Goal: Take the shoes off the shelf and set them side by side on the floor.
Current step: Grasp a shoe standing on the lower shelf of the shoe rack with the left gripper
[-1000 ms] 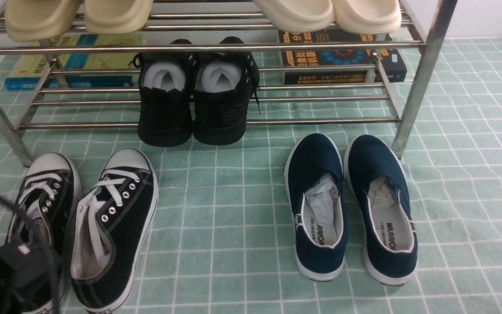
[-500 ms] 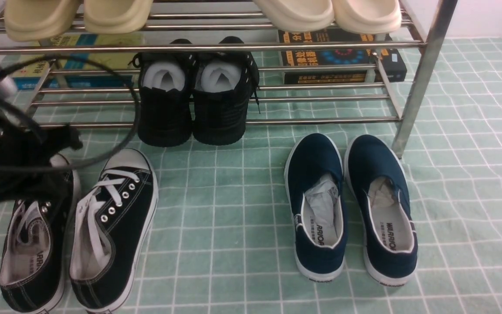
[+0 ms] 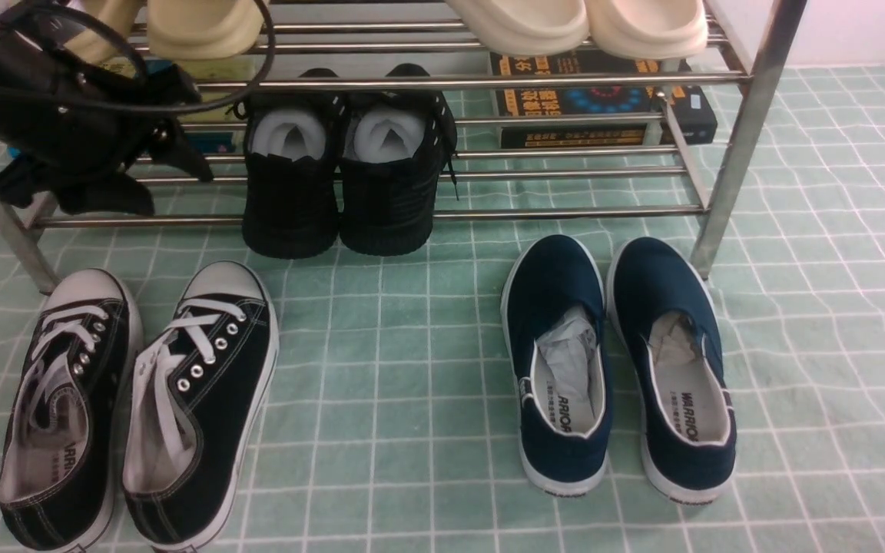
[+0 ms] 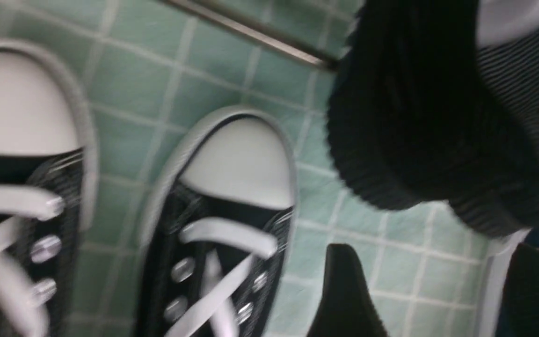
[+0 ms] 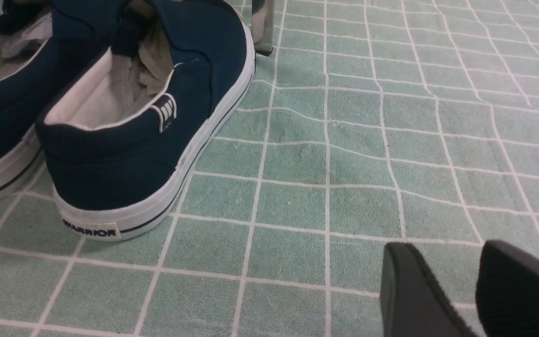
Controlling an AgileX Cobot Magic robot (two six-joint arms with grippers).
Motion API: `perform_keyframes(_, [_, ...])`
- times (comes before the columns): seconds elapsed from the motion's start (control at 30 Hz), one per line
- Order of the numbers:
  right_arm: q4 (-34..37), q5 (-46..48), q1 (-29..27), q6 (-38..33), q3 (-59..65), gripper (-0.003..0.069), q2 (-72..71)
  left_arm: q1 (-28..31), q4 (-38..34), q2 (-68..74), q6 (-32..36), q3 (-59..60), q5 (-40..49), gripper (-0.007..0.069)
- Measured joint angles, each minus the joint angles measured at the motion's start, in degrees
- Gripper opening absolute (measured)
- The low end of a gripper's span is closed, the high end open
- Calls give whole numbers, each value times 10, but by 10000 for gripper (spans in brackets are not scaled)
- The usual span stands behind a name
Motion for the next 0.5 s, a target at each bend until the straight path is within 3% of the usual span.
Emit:
perform_keyframes(0.23, [0, 0, 0, 0, 0, 240, 0, -1, -107, 47, 52, 0, -54, 472])
perform_keyframes(0.5, [0, 0, 0, 0, 0, 240, 0, -44, -126, 70, 68, -1, -144, 472])
